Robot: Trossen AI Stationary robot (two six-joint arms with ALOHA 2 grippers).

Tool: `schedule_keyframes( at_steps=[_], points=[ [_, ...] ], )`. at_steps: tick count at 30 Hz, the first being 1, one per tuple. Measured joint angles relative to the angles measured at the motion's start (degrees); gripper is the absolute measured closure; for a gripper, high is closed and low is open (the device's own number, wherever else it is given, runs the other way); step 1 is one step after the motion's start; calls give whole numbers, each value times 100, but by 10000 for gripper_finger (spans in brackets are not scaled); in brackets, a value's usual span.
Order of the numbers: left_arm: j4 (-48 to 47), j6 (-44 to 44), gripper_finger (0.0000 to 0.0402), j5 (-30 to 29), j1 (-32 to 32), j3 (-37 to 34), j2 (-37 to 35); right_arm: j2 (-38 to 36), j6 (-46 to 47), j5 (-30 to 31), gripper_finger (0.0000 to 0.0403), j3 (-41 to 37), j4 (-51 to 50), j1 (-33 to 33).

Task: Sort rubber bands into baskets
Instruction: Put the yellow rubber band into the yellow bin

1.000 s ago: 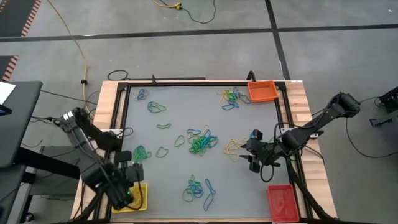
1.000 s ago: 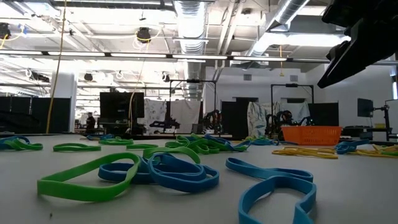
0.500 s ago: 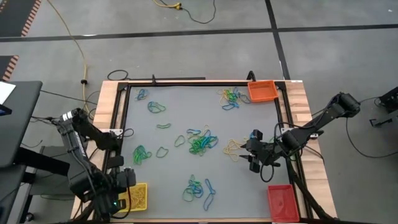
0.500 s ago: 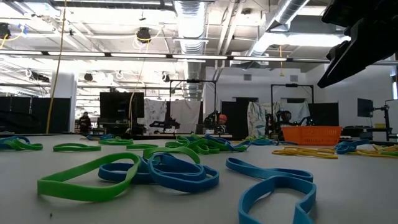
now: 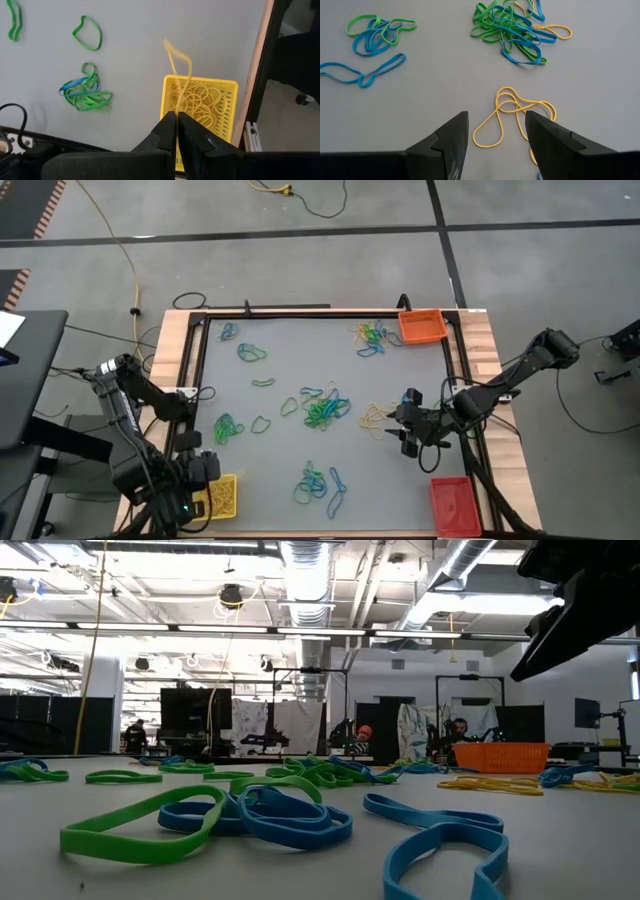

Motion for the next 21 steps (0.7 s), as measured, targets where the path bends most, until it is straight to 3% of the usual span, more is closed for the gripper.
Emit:
schedule_keyframes(
  at_steps=[21],
  points=[
    [607,57,401,317,-2,0,0,0,0,0,179,0,0,-2]
  ],
)
